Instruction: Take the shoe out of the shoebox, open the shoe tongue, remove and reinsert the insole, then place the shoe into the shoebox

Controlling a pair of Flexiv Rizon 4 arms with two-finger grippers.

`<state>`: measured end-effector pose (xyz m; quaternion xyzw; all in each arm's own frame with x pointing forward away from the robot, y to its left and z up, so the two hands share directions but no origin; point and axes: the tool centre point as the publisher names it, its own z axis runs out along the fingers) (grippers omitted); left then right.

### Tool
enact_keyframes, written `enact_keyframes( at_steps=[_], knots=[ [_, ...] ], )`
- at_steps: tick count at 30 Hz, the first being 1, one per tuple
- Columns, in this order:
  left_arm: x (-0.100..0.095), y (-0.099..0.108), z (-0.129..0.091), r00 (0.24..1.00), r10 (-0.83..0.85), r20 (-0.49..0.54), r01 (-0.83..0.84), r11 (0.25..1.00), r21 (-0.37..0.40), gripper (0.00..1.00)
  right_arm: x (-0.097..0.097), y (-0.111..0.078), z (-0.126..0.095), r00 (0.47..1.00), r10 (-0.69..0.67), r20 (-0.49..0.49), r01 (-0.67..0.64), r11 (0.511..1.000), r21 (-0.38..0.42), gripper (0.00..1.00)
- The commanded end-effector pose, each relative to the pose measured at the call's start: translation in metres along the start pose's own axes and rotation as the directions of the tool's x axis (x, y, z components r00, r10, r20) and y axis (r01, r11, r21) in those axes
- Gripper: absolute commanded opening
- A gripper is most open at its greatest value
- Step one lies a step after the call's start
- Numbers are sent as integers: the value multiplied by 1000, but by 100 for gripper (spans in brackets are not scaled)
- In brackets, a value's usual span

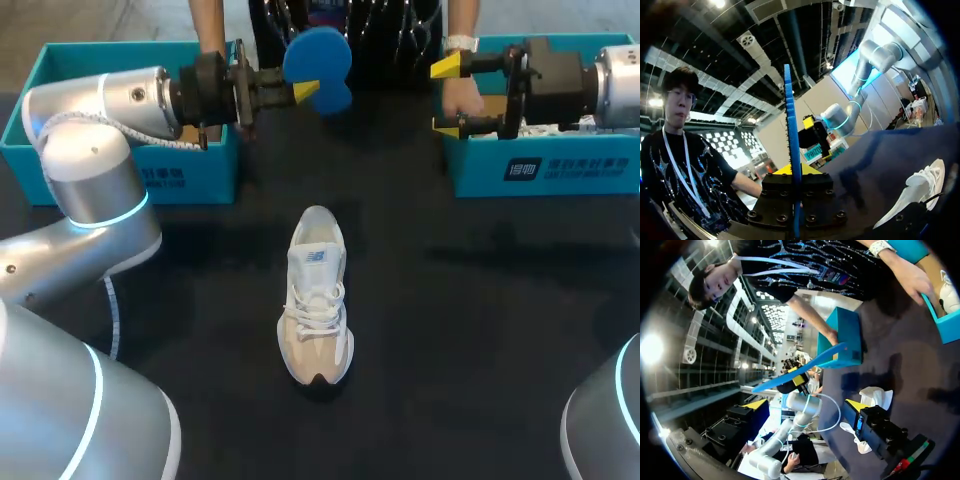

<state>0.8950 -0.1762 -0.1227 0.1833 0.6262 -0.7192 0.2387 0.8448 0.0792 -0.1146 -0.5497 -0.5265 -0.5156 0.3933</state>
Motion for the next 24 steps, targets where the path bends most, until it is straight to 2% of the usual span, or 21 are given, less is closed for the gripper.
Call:
enact_keyframes(
  at_steps=[1,8,13,24],
  knots=[
    [-3,10,-3,960,273,-70,-264,957,117,0,-1,1,2,1000,0,3,0,1000,-3,100],
    [-6,15,-6,817,562,-130,-532,821,207,0,-3,0,2,1000,5,2,-5,1000,-8,100],
    [-7,12,-5,708,687,-162,-642,723,257,0,-4,0,3,1000,7,2,-7,1000,-6,100],
    [-7,12,-5,688,708,-158,-667,703,246,0,-6,-1,6,1000,15,-1,-15,1000,0,100]
  ],
)
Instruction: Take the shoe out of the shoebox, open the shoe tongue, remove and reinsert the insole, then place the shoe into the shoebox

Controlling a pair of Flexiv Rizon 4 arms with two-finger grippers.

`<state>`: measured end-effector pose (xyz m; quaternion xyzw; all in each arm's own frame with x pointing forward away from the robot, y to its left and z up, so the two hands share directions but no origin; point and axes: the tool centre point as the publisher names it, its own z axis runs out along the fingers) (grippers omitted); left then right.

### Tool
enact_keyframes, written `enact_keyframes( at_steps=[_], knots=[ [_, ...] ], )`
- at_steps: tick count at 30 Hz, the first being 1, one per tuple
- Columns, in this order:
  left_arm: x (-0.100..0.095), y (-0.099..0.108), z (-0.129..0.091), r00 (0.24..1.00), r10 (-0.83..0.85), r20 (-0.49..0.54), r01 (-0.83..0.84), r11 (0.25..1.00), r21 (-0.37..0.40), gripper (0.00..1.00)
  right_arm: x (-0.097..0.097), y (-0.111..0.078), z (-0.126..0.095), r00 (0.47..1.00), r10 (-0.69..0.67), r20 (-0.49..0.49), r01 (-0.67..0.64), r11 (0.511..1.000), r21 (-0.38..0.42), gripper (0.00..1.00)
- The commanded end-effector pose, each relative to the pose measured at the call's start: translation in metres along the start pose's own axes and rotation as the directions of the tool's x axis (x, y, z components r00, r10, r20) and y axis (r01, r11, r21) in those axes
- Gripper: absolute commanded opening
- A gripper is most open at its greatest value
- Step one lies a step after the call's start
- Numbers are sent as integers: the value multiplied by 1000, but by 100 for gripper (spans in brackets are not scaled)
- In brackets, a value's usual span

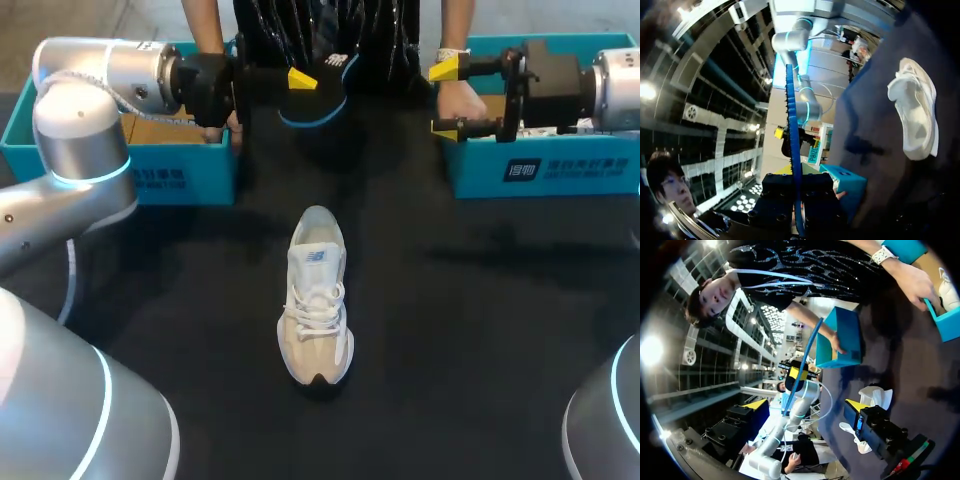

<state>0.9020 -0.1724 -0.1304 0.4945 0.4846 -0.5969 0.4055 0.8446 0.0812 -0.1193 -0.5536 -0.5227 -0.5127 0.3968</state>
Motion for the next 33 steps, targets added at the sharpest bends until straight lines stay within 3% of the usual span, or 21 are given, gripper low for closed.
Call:
enact_keyframes(
  at_steps=[1,8,18,27,33],
  knots=[
    [-2,5,-2,1000,17,-14,-17,999,38,0,-2,0,3,1000,2,-3,-2,1000,0,100],
    [-2,5,-2,1000,17,-14,-17,999,38,0,-3,-1,3,1000,4,-4,-4,1000,-10,100],
    [1,6,2,959,266,-98,-271,961,-47,0,-2,-2,4,1000,2,0,-2,1000,-16,100],
    [1,5,2,956,273,-108,-280,959,-50,0,-3,-3,5,1000,4,-1,-4,1000,-21,100],
    [2,8,11,949,299,-98,-309,946,-102,0,-3,-3,12,1000,2,8,-1,1000,-27,100]
  ],
)
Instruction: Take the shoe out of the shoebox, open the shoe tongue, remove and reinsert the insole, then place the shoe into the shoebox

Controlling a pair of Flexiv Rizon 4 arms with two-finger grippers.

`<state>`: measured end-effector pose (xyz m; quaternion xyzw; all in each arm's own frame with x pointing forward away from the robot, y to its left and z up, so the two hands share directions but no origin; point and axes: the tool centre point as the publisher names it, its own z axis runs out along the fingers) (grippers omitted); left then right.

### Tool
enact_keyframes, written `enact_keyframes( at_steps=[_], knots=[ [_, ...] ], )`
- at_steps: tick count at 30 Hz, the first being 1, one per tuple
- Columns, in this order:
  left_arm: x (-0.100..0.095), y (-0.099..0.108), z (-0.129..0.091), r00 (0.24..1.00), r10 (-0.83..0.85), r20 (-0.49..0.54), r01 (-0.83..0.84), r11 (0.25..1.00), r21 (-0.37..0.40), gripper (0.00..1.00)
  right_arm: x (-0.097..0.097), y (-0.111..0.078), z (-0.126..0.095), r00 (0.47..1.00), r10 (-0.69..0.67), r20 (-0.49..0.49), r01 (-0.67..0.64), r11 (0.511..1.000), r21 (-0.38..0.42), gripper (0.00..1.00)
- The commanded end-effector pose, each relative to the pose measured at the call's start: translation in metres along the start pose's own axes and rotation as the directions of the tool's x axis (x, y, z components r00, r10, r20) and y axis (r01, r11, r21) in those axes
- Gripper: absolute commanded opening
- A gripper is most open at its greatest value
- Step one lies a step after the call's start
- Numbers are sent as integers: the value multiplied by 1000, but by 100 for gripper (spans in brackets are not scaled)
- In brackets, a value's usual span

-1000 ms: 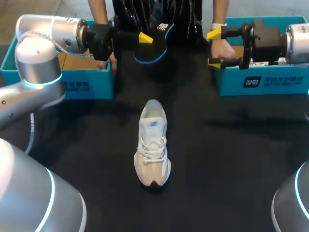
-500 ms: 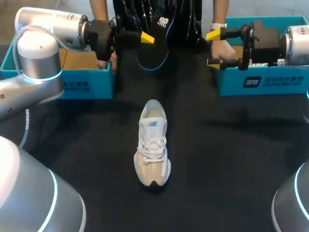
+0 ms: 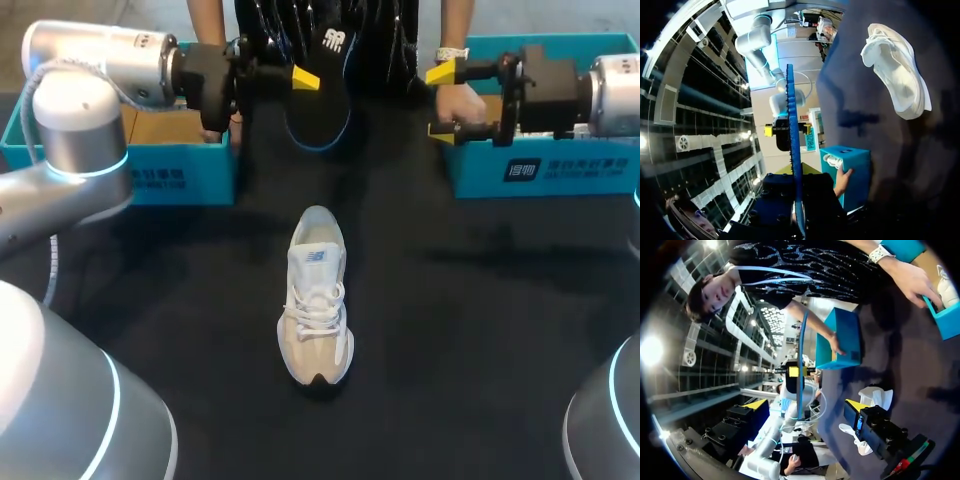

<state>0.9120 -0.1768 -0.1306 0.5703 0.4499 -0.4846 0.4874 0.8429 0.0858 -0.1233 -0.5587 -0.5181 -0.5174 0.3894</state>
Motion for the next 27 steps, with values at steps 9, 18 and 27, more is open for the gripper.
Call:
enact_keyframes(
  at_steps=[9,18,27],
  knots=[
    [-1,-4,25,999,0,49,4,998,-68,0,2,-1,27,1000,10,2,-10,1000,20,100],
    [3,-11,40,998,-5,64,9,998,-69,0,4,-2,44,1000,22,7,-22,996,88,100],
    [0,-11,53,995,-4,101,12,997,-79,0,3,-5,58,1000,24,7,-24,992,120,100]
  ],
)
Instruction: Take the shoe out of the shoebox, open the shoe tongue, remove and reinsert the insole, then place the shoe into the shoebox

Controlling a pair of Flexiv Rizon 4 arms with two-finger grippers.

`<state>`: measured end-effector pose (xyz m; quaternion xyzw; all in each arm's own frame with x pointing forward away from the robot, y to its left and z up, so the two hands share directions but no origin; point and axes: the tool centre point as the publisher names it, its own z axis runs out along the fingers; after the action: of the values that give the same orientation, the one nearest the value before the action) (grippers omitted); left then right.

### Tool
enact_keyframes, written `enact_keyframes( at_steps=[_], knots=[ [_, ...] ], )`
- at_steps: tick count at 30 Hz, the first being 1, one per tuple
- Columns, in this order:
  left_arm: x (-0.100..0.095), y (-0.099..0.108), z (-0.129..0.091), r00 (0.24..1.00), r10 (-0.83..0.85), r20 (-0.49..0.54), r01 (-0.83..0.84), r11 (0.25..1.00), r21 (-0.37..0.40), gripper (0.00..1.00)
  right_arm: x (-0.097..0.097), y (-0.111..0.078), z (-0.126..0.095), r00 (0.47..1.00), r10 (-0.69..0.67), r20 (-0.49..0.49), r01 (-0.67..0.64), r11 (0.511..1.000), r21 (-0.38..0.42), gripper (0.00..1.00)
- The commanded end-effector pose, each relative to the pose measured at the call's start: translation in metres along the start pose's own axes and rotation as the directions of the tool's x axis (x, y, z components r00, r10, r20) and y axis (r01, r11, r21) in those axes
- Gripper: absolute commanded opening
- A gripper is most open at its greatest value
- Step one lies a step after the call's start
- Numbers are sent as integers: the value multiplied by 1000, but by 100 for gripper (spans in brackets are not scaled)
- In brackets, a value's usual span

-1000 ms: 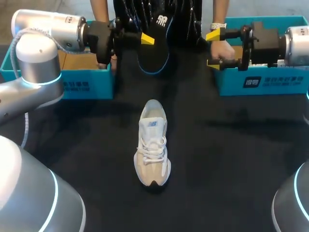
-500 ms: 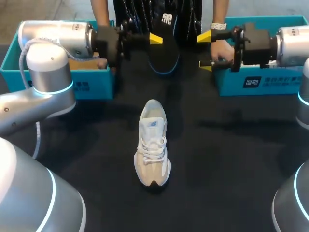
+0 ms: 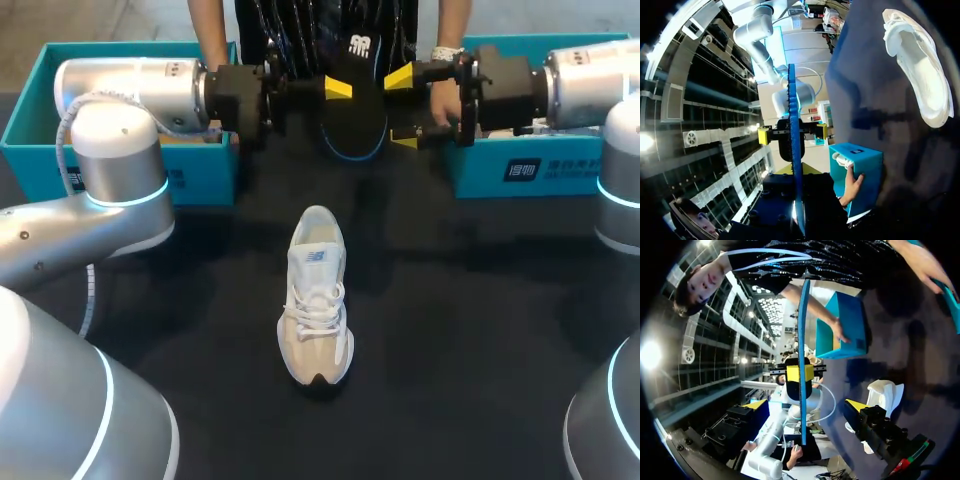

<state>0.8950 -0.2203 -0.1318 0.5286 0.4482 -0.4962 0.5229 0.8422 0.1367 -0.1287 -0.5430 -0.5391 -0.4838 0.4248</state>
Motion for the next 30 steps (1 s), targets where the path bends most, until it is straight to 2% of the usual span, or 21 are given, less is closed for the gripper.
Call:
enact_keyframes(
  at_steps=[1,4,5,15,18,30],
  knots=[
    [3,1,9,1000,4,18,-4,1000,-13,0,0,5,8,1000,1,5,-1,1000,14,100],
    [2,1,12,1000,3,27,-3,1000,-16,0,-1,5,11,1000,0,5,0,1000,20,98],
    [2,1,13,1000,3,30,-2,1000,-17,0,0,5,11,1000,0,4,0,1000,22,91],
    [2,0,20,999,-5,43,6,1000,-12,0,-1,4,17,1000,-4,-1,4,999,35,62],
    [1,0,20,999,-6,47,6,1000,-13,0,-2,4,17,1000,-3,-2,3,999,35,50],
    [2,-3,23,998,-19,60,19,1000,-12,0,-2,4,18,1000,-3,-1,3,999,32,42]
  ],
)
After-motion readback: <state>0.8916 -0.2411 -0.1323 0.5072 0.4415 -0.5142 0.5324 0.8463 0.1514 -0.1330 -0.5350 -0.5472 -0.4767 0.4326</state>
